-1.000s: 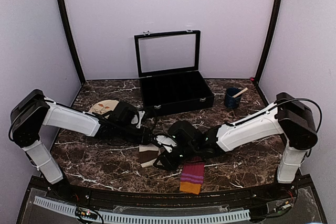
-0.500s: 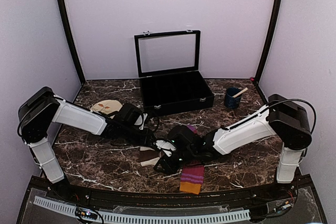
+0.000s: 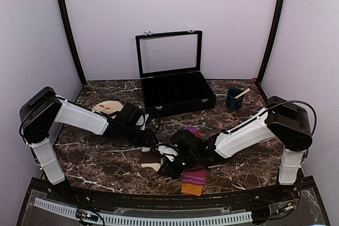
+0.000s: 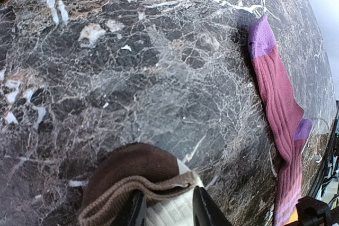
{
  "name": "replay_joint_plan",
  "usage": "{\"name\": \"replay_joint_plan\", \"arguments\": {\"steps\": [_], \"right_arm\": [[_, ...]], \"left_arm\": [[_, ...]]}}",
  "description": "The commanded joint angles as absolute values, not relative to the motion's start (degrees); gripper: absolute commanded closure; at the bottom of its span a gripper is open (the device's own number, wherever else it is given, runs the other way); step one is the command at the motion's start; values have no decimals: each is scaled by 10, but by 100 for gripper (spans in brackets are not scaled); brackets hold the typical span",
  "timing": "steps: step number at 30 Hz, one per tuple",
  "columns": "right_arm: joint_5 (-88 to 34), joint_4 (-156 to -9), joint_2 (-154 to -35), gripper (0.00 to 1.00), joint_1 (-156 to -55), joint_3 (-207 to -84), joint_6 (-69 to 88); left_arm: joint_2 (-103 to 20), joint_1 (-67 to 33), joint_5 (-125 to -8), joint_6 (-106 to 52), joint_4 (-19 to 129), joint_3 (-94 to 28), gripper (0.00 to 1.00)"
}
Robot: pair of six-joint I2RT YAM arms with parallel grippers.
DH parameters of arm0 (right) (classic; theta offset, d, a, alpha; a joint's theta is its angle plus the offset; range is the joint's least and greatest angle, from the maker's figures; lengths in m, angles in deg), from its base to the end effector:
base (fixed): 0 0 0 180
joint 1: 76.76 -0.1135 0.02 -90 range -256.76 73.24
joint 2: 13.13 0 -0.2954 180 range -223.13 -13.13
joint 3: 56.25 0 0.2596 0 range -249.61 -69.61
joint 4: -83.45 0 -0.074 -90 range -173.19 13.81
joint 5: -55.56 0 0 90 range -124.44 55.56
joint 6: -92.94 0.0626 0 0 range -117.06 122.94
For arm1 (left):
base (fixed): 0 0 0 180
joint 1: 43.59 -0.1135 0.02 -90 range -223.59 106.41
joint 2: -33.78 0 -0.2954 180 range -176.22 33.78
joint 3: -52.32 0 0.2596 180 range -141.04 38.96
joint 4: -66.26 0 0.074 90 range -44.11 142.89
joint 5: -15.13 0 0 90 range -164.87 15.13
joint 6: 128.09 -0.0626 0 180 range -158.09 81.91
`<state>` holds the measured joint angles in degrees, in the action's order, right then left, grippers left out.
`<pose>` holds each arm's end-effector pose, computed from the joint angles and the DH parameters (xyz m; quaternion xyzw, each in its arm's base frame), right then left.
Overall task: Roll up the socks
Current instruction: Adjust the sock at the center of the board.
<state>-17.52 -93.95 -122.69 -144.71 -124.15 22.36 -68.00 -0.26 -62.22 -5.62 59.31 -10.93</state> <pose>0.1366 0.3857 0.1259 -0.4267 0.8074 0.3635 0.1844 0.2656 -0.2694 0.1447 0.1286 0.9118 -0.3117 0.2345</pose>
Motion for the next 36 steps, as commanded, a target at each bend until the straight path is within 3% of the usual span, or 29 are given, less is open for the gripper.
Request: {"name": "replay_joint_plan", "arguments": {"steps": [1, 16, 22, 25, 36], "right_arm": [[-150, -945, -1235, 98, -1453, -1236, 229], [-144, -901, -1236, 100, -1454, -1224, 269], [-183, -850, -1206, 75, -1456, -1228, 277], [-204, -827, -1178, 68, -1456, -1235, 276], [-222, -819, -1130, 70, -1458, -1267, 307]], "left_arm": [[-704, -12, -633, -53, 553, -113, 67], [-720, -21, -624, -68, 554, -116, 69], [-725, -21, -610, -86, 552, -116, 70], [-727, -20, -602, -93, 549, -116, 71], [-722, -24, -581, -101, 539, -109, 74]]}}
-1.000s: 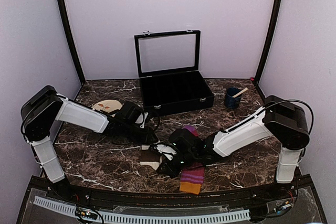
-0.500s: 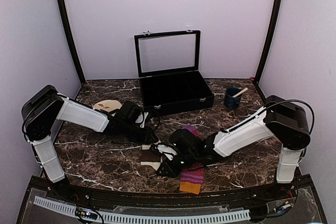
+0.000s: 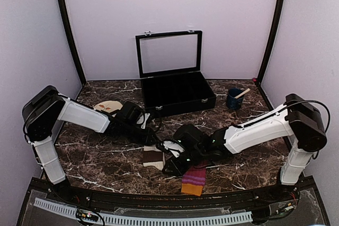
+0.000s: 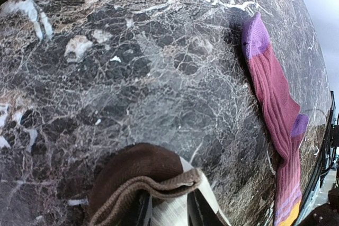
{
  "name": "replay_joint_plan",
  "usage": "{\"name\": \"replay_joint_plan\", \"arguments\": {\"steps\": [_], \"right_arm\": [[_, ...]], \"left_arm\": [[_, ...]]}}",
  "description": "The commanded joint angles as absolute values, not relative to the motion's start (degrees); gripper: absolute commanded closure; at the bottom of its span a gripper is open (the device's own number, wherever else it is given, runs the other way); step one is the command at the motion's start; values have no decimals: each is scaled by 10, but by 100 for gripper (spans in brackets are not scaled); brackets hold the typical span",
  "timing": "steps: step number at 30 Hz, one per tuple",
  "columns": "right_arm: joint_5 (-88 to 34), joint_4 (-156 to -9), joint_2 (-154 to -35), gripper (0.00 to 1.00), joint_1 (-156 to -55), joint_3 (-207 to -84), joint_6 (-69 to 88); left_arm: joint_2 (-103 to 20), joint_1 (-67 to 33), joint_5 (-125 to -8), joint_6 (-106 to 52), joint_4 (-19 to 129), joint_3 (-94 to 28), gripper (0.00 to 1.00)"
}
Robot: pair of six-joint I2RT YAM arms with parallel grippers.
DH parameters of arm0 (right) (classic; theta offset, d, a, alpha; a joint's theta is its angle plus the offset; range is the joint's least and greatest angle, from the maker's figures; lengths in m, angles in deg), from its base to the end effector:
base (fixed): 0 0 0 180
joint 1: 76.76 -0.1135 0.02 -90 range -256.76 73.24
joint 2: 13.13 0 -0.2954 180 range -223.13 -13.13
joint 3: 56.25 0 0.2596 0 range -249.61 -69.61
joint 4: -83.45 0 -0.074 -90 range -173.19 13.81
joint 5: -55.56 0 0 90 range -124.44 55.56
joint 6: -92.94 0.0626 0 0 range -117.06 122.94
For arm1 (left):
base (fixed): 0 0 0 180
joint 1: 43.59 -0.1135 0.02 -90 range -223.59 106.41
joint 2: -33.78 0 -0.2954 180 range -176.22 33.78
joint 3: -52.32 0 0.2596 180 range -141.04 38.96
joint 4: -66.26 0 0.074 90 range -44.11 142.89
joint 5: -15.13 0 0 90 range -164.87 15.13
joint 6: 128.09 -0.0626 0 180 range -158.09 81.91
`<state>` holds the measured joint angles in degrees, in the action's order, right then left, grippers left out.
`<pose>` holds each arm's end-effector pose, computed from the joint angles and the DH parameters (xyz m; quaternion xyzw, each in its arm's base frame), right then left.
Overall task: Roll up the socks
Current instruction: Adjust the sock at the center of the board.
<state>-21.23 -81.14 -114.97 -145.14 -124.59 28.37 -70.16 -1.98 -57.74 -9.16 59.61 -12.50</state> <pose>0.1288 0.3639 0.1576 -0.3781 0.8508 0.3282 0.1595 0.2763 -0.2701 0.1405 0.1569 0.9043 -0.3276 0.2243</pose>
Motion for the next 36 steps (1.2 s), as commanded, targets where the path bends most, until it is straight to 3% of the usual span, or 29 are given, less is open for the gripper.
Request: {"name": "replay_joint_plan", "arguments": {"steps": [1, 6, 10, 23, 36], "right_arm": [[-218, -830, -1130, 72, -1458, -1268, 313], [-194, -897, -1160, 90, -1457, -1287, 353], [-179, -951, -1200, 100, -1453, -1309, 387], [-116, -1152, -1263, 100, -1404, -1274, 507], [-101, -1174, -1318, 100, -1387, -1295, 524]], "left_arm": [[-721, -25, -578, -101, 539, -108, 75], [-718, -27, -563, -94, 541, -103, 76], [-716, -29, -550, -84, 543, -101, 78], [-713, -37, -518, -61, 546, -97, 83], [-713, -42, -515, -59, 539, -102, 84]]}}
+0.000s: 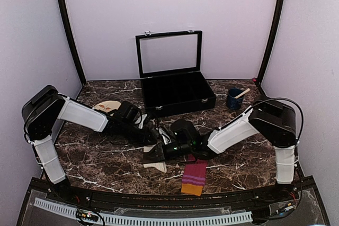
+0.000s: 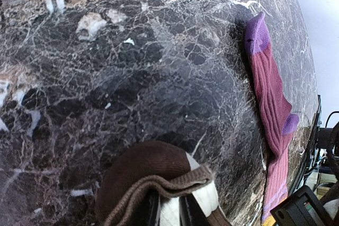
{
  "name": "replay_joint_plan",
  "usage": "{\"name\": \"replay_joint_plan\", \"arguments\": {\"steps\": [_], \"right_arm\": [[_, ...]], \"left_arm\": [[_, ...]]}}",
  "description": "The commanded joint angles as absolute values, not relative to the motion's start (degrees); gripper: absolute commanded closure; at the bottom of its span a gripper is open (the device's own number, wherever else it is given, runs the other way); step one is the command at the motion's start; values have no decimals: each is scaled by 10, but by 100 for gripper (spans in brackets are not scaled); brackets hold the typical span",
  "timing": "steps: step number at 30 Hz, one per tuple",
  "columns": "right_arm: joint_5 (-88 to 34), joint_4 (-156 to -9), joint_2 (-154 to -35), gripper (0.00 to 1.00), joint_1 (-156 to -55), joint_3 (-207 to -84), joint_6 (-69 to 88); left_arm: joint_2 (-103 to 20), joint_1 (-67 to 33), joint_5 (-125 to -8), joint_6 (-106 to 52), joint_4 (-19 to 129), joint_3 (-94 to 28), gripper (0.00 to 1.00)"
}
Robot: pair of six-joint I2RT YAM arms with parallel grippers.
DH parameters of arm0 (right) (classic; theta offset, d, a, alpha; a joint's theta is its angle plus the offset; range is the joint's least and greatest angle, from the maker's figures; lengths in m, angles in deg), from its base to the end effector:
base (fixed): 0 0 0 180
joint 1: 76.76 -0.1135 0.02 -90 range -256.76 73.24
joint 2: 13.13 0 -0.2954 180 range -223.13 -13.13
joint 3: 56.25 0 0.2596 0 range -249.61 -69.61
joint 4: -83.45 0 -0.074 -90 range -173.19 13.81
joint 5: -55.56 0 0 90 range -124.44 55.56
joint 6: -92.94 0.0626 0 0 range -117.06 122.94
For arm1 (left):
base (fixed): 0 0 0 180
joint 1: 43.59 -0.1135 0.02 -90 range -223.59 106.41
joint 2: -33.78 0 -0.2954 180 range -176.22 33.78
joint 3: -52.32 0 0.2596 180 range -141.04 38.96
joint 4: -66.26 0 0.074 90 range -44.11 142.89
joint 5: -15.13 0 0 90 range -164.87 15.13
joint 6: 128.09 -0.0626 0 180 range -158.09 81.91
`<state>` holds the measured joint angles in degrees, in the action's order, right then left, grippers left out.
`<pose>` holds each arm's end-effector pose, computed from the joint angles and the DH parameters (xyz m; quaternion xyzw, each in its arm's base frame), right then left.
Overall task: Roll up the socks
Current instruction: Adjust the sock at the center of the board.
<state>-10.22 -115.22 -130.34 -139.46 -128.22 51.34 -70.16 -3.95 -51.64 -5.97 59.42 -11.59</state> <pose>0.1859 0.4162 0.1332 -0.2130 0.8115 0.5248 0.1436 0.2768 -0.2613 0.1372 0.1336 0.9041 -0.3627 0.1820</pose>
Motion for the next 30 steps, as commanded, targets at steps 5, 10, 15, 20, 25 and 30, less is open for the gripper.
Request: {"name": "replay_joint_plan", "arguments": {"steps": [5, 10, 15, 20, 25, 30], "right_arm": [[-114, -1153, -1332, 100, -1380, -1316, 514], [-126, -1149, -1342, 100, -1374, -1318, 514], [-134, -1135, -1356, 100, -1371, -1328, 510], [-137, -1122, -1371, 100, -1371, -1340, 507], [-153, -1112, -1370, 100, -1373, -1330, 509], [-172, -1088, -1358, 100, -1385, -1316, 502]], "left_arm": [[-713, -43, -515, -59, 534, -104, 84], [-713, -44, -514, -60, 529, -104, 85], [-713, -46, -512, -58, 529, -103, 86], [-713, -47, -511, -56, 529, -104, 86], [-716, -48, -512, -51, 532, -103, 87], [-716, -49, -520, -45, 533, -103, 89]]}}
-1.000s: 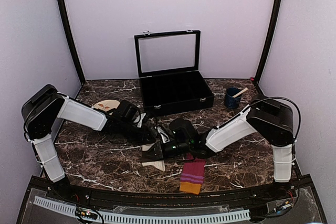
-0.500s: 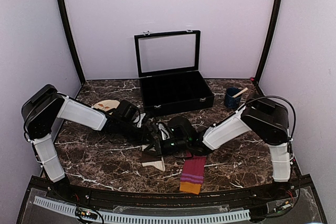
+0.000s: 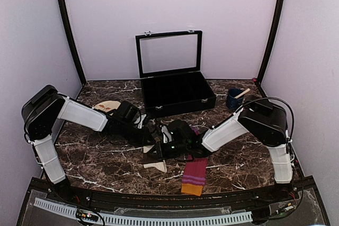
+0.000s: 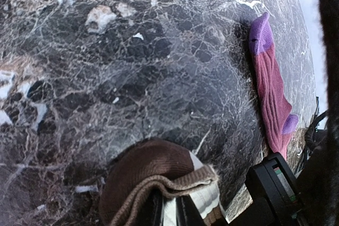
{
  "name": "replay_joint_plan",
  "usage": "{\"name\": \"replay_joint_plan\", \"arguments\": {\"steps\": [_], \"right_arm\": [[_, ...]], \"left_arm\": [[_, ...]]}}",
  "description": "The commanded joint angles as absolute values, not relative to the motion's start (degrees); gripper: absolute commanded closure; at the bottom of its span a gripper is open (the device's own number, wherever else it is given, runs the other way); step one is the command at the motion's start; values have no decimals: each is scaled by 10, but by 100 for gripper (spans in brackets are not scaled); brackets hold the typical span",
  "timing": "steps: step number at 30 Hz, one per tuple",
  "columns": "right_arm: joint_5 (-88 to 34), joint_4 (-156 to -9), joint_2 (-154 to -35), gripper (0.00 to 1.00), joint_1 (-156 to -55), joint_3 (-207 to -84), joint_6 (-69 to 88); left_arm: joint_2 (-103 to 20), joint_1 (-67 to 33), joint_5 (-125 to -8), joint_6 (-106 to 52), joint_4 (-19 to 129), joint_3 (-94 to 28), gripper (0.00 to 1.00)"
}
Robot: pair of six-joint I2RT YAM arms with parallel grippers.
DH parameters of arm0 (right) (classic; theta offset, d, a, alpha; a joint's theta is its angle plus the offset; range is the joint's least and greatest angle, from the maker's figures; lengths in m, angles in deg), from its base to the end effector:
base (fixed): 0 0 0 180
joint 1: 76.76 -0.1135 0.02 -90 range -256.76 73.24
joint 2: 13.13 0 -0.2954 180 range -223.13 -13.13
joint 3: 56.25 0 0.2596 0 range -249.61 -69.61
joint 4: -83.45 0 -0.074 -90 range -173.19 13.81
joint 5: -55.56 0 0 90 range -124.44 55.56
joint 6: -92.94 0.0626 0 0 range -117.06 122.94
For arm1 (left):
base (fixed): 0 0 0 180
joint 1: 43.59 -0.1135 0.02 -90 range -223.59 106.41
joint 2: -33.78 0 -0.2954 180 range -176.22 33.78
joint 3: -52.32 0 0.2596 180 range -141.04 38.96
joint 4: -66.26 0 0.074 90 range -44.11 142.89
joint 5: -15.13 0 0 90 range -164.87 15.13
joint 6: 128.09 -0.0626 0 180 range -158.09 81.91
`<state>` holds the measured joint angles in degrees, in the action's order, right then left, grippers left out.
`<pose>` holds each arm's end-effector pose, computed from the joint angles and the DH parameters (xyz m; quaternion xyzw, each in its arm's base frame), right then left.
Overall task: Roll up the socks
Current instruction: Adjust the sock at the center of the board.
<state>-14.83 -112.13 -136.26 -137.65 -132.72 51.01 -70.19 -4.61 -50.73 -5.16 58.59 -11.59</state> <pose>0.2120 0.4239 0.1034 -0.1790 0.8433 0.4806 0.1609 0.2779 -0.2578 0.1361 0.1234 0.9069 -0.3649 0.1709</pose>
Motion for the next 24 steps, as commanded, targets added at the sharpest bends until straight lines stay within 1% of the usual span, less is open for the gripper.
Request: {"name": "replay_joint_plan", "arguments": {"steps": [1, 10, 24], "right_arm": [[-173, -1084, -1358, 100, -1388, -1313, 502], [-184, -1074, -1337, 100, -1420, -1272, 512], [-202, -1103, -1302, 100, -1455, -1207, 548]], "left_arm": [[-717, -49, -522, -44, 533, -103, 89], [-725, -49, -533, -35, 532, -108, 91], [-737, -50, -536, -35, 540, -116, 92]]}}
